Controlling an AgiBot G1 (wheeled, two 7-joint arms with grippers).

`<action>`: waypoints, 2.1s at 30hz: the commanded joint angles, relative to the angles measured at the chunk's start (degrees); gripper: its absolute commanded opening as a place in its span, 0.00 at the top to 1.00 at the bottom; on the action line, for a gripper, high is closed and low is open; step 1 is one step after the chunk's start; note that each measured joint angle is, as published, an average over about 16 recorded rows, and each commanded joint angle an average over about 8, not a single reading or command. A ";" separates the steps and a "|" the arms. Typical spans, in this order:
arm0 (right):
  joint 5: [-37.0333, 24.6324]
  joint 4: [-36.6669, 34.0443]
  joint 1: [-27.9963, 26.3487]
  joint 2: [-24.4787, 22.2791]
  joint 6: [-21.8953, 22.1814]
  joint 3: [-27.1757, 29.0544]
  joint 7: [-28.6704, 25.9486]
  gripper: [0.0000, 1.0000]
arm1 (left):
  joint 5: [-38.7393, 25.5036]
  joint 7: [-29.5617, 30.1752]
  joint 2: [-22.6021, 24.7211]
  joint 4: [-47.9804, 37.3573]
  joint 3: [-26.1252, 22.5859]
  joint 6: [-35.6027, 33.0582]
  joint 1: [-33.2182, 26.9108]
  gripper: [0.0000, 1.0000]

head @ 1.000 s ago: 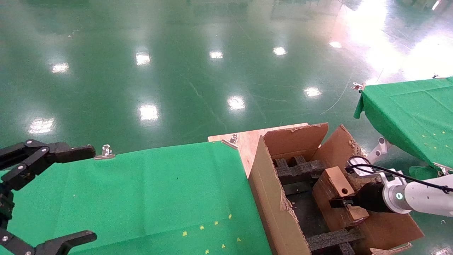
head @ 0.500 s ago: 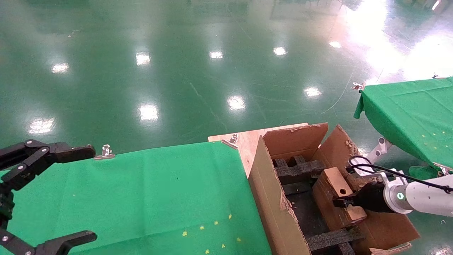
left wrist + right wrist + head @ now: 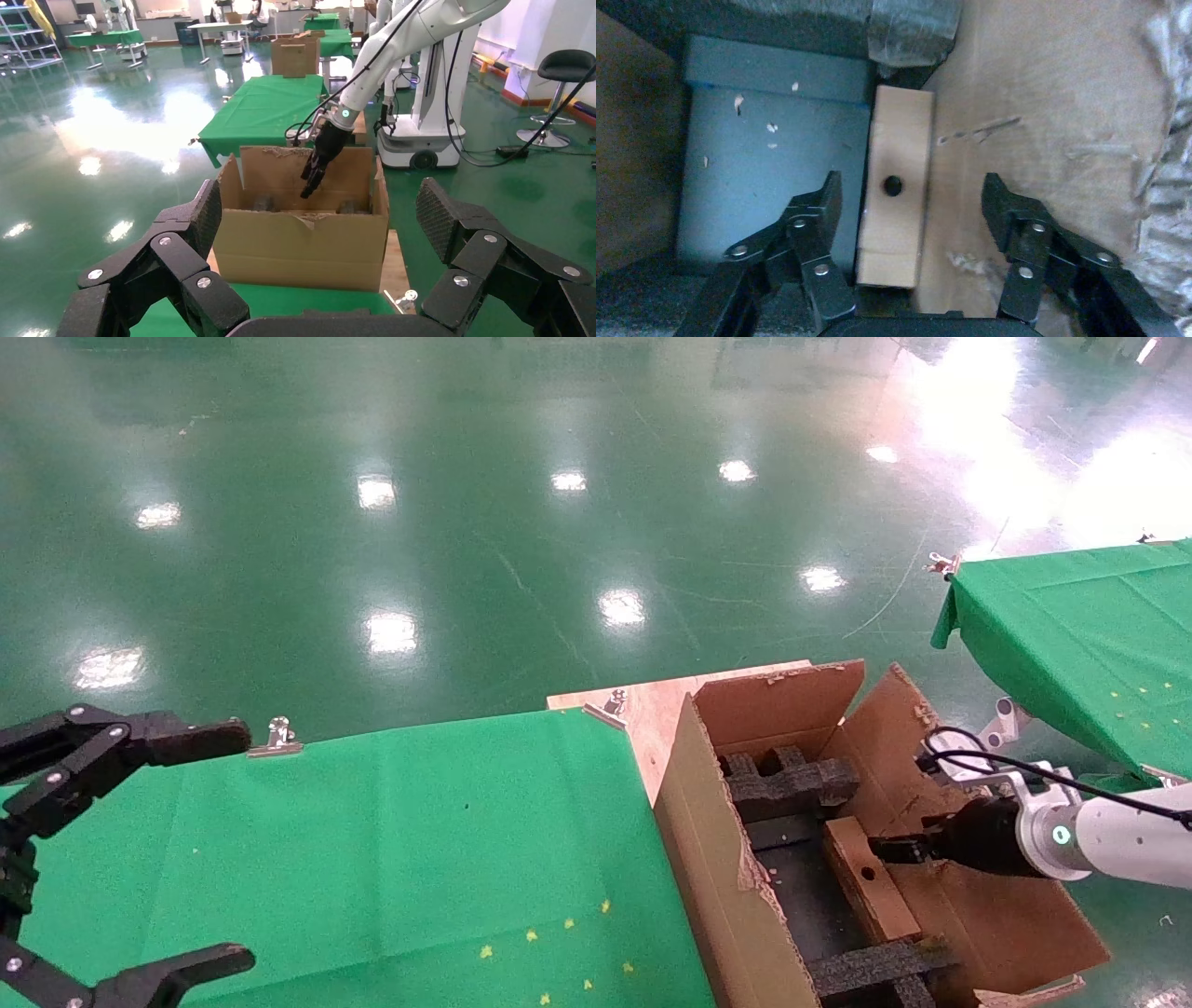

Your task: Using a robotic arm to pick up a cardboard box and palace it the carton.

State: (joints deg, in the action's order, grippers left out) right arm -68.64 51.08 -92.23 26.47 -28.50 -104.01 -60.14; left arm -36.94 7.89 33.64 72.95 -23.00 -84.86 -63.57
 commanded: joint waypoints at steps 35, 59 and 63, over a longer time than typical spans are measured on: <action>4.68 21.16 -17.98 -5.23 -7.83 12.46 18.78 0.00 | 0.04 -0.03 -0.02 -0.02 -0.04 0.03 0.00 0.00; 12.65 21.63 -0.35 -0.23 -25.70 39.82 29.83 0.00 | 0.06 -0.05 -0.02 -0.05 -0.07 0.03 -0.02 0.00; 14.14 21.72 2.93 0.69 -29.03 44.91 31.90 0.00 | 0.06 -0.05 -0.02 -0.05 -0.08 0.03 -0.03 0.00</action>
State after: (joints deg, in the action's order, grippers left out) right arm -54.50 72.80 -89.30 27.16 -57.53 -59.10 -28.24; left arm -36.88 7.83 33.61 72.90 -23.08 -84.83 -63.60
